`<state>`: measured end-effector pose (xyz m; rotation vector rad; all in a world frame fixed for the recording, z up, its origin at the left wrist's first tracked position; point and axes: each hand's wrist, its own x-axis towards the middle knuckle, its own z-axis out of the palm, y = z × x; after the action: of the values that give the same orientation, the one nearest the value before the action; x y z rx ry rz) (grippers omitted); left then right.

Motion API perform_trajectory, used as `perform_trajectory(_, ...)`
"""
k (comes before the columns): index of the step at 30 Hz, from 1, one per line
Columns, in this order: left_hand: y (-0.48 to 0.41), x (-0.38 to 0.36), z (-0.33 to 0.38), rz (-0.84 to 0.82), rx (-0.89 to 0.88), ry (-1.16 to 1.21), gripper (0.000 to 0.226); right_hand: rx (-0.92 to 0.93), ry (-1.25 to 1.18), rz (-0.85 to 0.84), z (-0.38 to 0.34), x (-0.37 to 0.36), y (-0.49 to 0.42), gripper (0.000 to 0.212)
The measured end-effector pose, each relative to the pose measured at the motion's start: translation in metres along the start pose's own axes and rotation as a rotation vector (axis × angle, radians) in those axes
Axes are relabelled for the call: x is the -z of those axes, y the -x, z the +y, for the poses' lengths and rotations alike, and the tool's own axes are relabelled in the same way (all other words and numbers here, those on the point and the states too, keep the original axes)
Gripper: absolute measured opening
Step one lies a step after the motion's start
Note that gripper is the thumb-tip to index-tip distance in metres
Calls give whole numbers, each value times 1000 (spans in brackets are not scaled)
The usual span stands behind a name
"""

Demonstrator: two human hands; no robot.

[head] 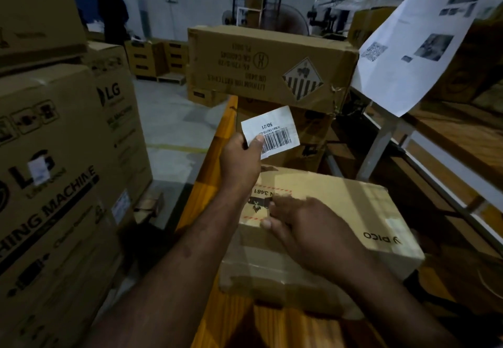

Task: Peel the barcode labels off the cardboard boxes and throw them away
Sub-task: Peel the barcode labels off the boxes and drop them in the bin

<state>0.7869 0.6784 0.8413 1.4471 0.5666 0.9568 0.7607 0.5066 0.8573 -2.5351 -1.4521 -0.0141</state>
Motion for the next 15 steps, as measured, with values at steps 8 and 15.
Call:
perform_trajectory(8, -4, 2, 5, -113, 43, 31, 17, -48, 40, -126, -6, -15, -54, 89)
perform_trajectory(15, 5, 0, 2, -91, 17, -9, 16, 28, 83, -128, -4, 4, 1, 102)
